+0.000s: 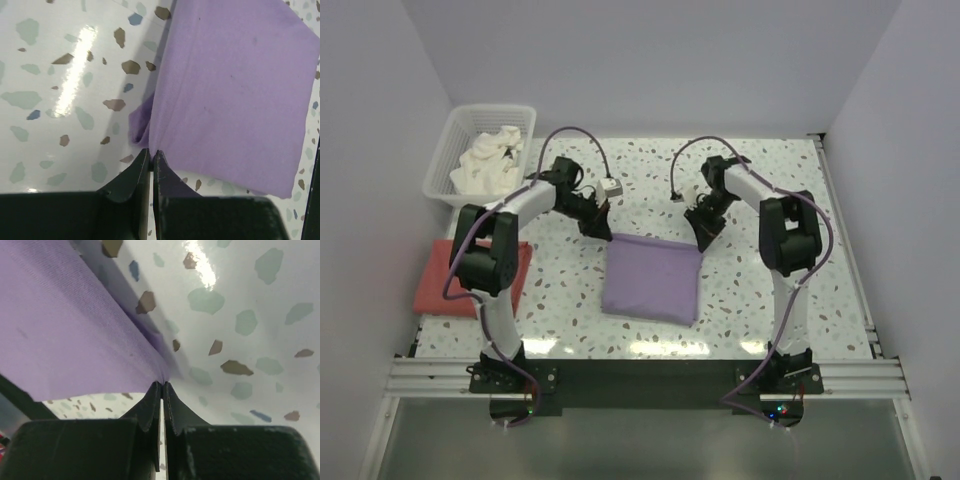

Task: Fold and stack the t-shirts
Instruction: Fold the tshirt

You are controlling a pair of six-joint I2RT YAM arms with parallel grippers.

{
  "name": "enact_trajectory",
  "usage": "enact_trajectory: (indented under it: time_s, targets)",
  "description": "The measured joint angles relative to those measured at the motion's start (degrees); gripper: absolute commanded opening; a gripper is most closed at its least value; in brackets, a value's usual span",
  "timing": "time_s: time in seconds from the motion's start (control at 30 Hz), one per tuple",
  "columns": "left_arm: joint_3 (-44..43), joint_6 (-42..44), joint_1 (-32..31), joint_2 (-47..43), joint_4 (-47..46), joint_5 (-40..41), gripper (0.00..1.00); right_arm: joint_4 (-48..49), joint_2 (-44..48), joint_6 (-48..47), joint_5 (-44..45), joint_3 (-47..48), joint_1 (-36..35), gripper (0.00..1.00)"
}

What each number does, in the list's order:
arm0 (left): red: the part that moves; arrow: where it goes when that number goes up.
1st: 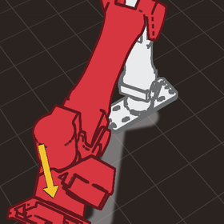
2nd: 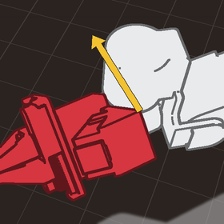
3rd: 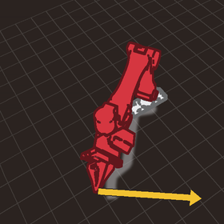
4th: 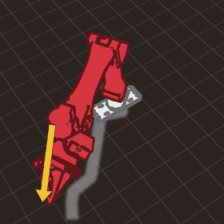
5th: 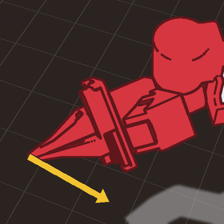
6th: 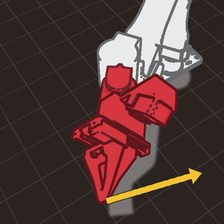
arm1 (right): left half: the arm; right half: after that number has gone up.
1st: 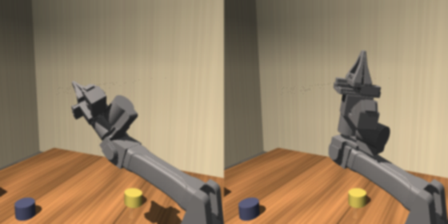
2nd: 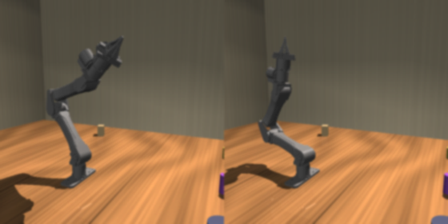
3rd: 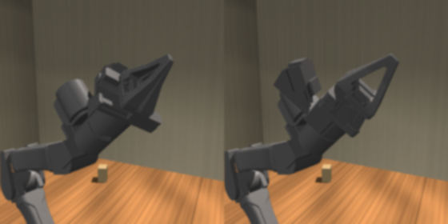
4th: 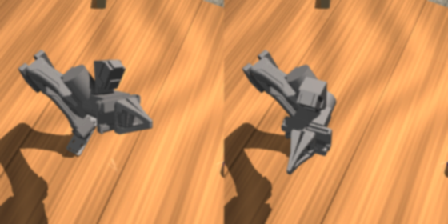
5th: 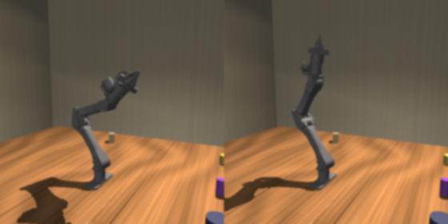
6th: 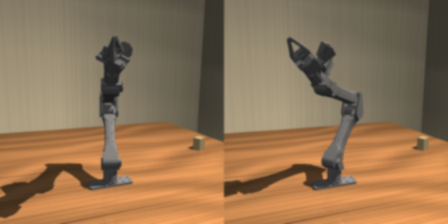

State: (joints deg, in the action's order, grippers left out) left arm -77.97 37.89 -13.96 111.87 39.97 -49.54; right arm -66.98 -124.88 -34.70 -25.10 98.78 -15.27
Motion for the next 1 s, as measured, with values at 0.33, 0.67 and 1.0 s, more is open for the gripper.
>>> enact_trajectory:
  time_s: [0.33,0.67,1.0]
  targets:
    - [-6.6,-10.6,-0.1,8.0,-7.9,5.2,0.0,6.2,-3.6,1.8,7.1,3.8,-0.5,0.0]
    - [-12.4,-19.3,0.1,12.8,-12.5,13.0,0.3,11.7,-6.1,5.5,12.0,10.0,-0.5,0.38]
    - [1.0,-33.5,4.4,-8.5,-17.3,9.1,0.6,10.6,4.3,13.4,4.7,7.0,1.5,0.68]
